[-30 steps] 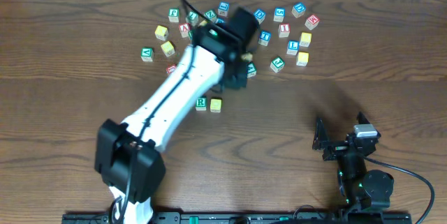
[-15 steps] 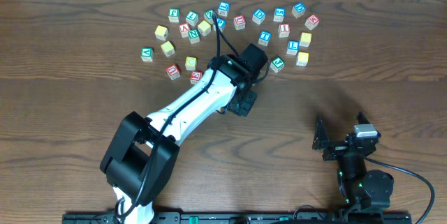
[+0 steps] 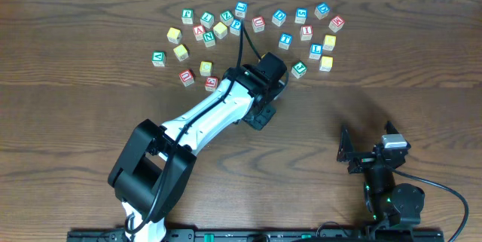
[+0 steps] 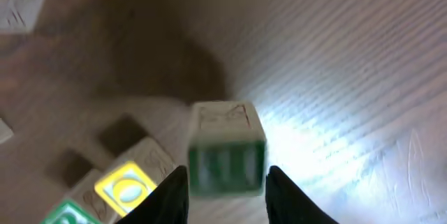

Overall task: Spell out ROBOT
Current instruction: 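Carry the B block right of the O block and lower it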

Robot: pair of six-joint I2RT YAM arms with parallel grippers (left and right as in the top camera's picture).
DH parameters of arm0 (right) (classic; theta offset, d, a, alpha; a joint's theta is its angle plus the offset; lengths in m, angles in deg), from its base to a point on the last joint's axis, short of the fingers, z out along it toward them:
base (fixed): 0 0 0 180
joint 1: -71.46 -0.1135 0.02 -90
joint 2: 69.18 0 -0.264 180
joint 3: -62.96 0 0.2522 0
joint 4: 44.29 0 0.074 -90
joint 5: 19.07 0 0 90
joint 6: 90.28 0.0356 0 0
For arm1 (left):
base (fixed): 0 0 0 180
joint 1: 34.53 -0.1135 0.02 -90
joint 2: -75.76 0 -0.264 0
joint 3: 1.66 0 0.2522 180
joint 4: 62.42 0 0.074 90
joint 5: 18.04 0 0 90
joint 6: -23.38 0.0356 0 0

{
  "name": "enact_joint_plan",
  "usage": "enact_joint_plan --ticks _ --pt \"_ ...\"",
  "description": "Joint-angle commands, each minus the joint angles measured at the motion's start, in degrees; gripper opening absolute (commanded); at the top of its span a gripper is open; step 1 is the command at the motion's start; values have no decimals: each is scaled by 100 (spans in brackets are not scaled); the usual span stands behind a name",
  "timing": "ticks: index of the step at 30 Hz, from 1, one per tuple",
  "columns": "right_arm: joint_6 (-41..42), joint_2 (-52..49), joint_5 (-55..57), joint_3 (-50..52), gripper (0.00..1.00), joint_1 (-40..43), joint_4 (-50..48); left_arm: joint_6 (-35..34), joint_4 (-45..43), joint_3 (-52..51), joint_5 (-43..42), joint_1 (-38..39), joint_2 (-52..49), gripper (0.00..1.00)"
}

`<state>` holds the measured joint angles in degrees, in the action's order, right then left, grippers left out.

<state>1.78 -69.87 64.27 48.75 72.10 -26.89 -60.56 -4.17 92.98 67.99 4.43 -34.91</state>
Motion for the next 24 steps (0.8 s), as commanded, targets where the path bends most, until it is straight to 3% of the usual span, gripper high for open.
enact_joint_plan --ticks 1,11,16,22,24 --pt "-85 31 7 13 99 -22 20 188 -107 -98 20 2 -179 37" --pt "-85 31 7 13 99 -22 20 186 -376 -70 507 -4 -354 37" --pt "-85 31 7 13 99 -22 20 170 -358 149 507 -4 -280 31" --pt "-85 31 7 13 99 -22 20 -595 160 433 501 -4 66 31" --pt "-85 31 7 13 99 -22 20 -1016 382 433 474 -4 144 38"
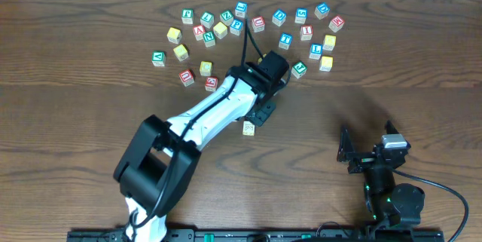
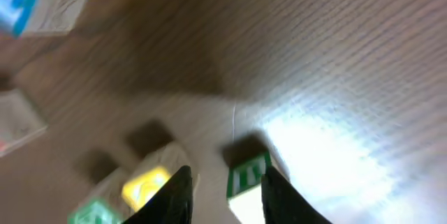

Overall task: Spell out ROBOT
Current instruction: 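Carry the B block right of the O block and lower it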

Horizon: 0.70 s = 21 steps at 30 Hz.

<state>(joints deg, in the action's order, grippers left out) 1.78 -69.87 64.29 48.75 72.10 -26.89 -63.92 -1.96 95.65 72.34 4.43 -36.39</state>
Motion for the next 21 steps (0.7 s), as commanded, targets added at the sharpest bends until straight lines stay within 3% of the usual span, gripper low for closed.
enact_joint_plan --ticks 1,6,11,21 --pt "-85 31 4 13 99 -22 20 -841 243 166 -13 -4 291 39" --pt "-85 31 4 13 99 -22 20 -1394 396 149 -352 2 105 44" --pt "-85 31 4 13 99 -22 20 -1777 813 144 -341 -4 33 31" --pt "-85 31 4 13 99 -22 20 -1952 994 144 -455 2 39 30"
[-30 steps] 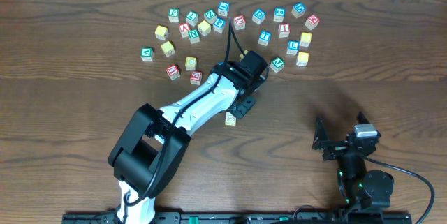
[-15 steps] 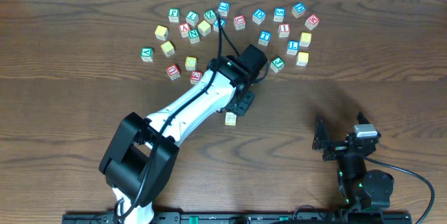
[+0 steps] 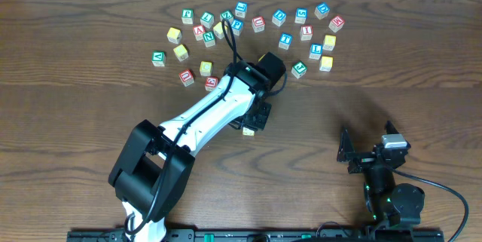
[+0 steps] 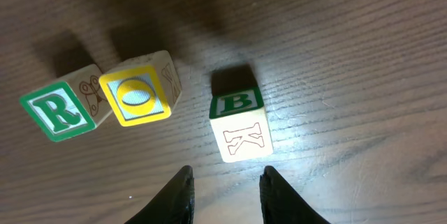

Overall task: Spell out ROBOT
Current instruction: 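Carry the B block right of the O block and lower it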

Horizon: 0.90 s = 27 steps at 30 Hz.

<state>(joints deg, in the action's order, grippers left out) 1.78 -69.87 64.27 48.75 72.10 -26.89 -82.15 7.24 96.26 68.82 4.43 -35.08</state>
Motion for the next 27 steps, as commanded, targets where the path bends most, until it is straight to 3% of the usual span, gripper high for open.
enact_joint_plan --ticks 1,5,9,16,27 --pt "-85 31 7 13 99 -22 20 -125 114 83 -144 4 -92 29" --pt "-85 31 7 13 99 -22 20 -105 273 81 -275 44 -92 14" --pt "-85 31 7 13 99 -22 20 37 304 0 -260 96 -94 10" --pt "-85 31 7 13 99 -22 20 44 243 -162 481 92 -111 9" --pt "-85 31 7 13 99 -22 20 87 -85 -509 723 101 -275 8"
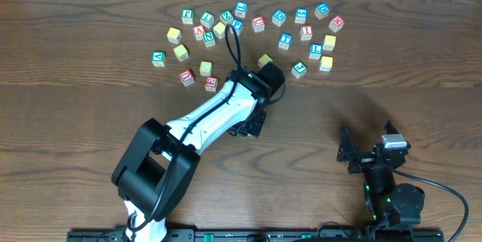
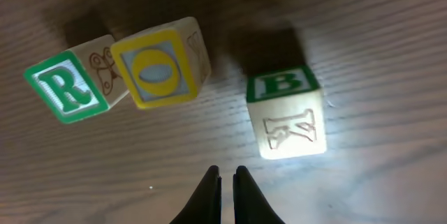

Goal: Spell out ROBOT

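Observation:
Three letter blocks stand in a row on the wooden table in the left wrist view: a green R block, a yellow O block touching it, and a green B block a gap to the right. My left gripper hovers in front of them, shut on nothing, its fingertips almost touching. In the overhead view the left gripper and arm hide this row. My right gripper rests open at the lower right, far from the blocks.
Several loose letter blocks lie scattered along the far side of the table, among them a yellow one just behind the left wrist. The right arm's base sits at the near right edge.
My left gripper has shut with nothing in it. It now sits closer to the table, and the row of blocks looks larger. R, O and B stay where they were.
My left gripper first held the green B block just above the table beside the O block. Then the B block stood on the table with the fingers open around it. Later the open gripper was clear of the row R, O, B, and now it is shut.

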Robot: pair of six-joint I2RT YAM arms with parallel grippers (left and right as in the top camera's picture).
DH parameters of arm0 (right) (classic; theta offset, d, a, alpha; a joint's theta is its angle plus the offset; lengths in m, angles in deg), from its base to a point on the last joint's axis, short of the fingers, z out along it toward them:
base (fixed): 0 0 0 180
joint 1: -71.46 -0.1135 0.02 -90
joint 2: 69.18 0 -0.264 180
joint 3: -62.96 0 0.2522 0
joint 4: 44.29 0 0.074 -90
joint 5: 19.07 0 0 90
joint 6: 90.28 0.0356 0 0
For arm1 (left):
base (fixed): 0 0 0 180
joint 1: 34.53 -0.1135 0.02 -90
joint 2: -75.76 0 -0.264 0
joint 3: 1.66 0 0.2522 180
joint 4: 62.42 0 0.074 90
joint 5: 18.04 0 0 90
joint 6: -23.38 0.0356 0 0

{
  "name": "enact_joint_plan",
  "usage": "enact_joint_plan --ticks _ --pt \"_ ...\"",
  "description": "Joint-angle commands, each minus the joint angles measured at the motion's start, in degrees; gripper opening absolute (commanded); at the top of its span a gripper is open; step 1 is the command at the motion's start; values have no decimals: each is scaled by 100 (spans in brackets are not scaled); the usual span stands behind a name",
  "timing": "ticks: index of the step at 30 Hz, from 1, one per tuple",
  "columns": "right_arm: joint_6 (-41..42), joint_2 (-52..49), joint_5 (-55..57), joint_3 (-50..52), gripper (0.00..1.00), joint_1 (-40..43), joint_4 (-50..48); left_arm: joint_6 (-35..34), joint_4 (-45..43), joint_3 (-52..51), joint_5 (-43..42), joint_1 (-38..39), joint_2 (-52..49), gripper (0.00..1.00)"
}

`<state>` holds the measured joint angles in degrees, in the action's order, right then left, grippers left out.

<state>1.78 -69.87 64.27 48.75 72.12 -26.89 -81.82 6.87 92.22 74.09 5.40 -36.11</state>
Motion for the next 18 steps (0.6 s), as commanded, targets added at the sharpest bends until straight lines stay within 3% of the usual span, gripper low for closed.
enact_joint_plan --ticks 1,18 --pt "-85 31 7 13 99 -24 20 55 -85 -122 197 9 -212 8" --pt "-85 31 7 13 99 -24 20 131 -546 179 -269 81 -417 8"
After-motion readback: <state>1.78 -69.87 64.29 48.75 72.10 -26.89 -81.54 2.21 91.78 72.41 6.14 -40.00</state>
